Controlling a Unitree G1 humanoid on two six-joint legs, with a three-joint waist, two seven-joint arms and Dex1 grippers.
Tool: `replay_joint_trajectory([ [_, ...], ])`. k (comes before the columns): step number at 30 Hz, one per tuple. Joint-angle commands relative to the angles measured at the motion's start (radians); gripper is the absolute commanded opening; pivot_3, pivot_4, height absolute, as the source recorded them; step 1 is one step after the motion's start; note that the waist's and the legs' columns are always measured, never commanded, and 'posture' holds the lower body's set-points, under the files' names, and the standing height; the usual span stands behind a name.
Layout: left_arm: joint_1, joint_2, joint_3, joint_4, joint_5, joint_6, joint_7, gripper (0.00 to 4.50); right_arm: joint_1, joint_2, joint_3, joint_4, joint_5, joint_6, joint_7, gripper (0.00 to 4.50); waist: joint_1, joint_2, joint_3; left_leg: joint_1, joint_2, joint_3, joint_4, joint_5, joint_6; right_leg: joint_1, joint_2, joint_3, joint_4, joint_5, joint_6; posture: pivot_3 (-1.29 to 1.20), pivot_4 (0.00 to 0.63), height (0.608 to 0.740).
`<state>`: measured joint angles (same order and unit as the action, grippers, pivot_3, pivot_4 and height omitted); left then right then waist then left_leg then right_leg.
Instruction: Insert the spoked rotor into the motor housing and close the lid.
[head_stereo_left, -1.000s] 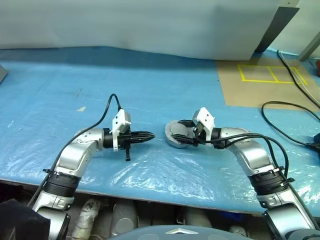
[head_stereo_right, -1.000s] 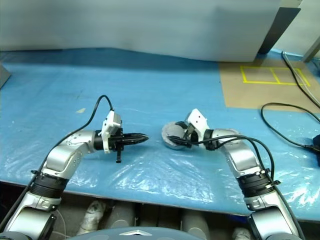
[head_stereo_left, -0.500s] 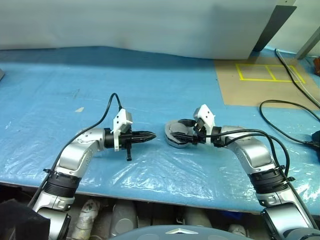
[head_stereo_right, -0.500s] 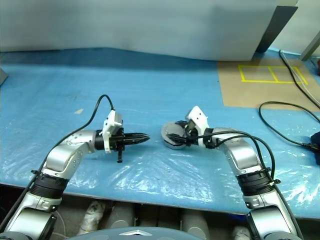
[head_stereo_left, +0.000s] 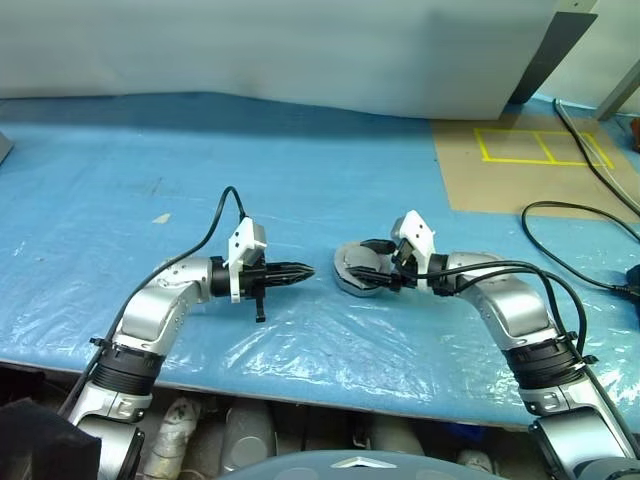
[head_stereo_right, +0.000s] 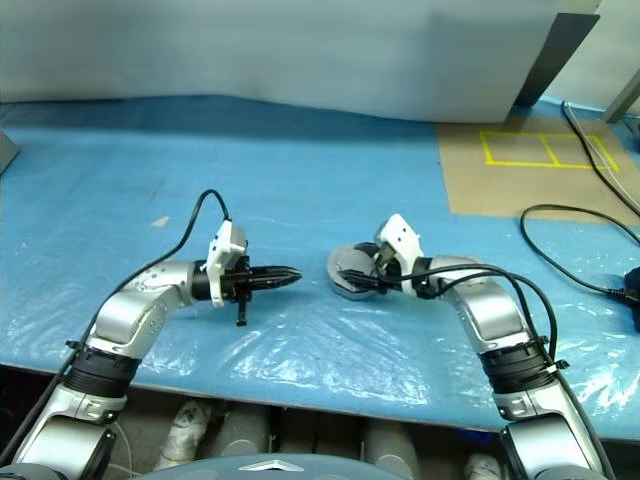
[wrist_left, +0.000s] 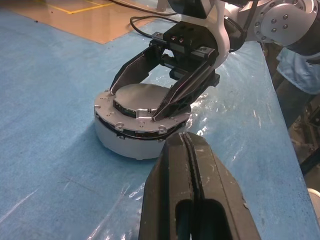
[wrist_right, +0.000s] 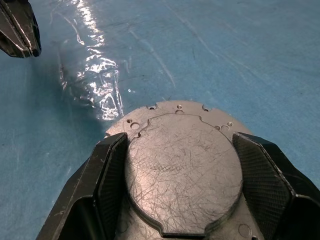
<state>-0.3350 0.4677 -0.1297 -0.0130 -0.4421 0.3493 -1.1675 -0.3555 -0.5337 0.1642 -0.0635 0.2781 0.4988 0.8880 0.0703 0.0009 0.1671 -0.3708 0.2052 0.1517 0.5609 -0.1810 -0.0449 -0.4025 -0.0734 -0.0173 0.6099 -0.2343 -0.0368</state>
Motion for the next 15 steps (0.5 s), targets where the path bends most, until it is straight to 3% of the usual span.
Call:
replay_joint_trajectory([
  [1,0.010,-0.001,0.002,0.047,0.010,-0.067,-0.034,0.00,0.030,-0.007,0.028,0.001,-0.035,-0.021,-0.006,2.98,0.000,0.000,0.000,0.000,0.000,0.000,0.000,0.000,0.000,0.000,0.000,0.000,0.000,0.000,0.000,0.00,0.150,0.740],
  [15,0.002,-0.014,0.003,0.160,0.036,-0.170,-0.081,0.00,0.077,-0.025,0.062,0.127,-0.117,-0.121,-0.004,2.98,0.001,-0.003,-0.002,0.009,0.001,0.000,0.000,0.000,0.001,0.009,-0.001,0.000,0.000,0.000,0.000,0.00,0.150,0.740],
])
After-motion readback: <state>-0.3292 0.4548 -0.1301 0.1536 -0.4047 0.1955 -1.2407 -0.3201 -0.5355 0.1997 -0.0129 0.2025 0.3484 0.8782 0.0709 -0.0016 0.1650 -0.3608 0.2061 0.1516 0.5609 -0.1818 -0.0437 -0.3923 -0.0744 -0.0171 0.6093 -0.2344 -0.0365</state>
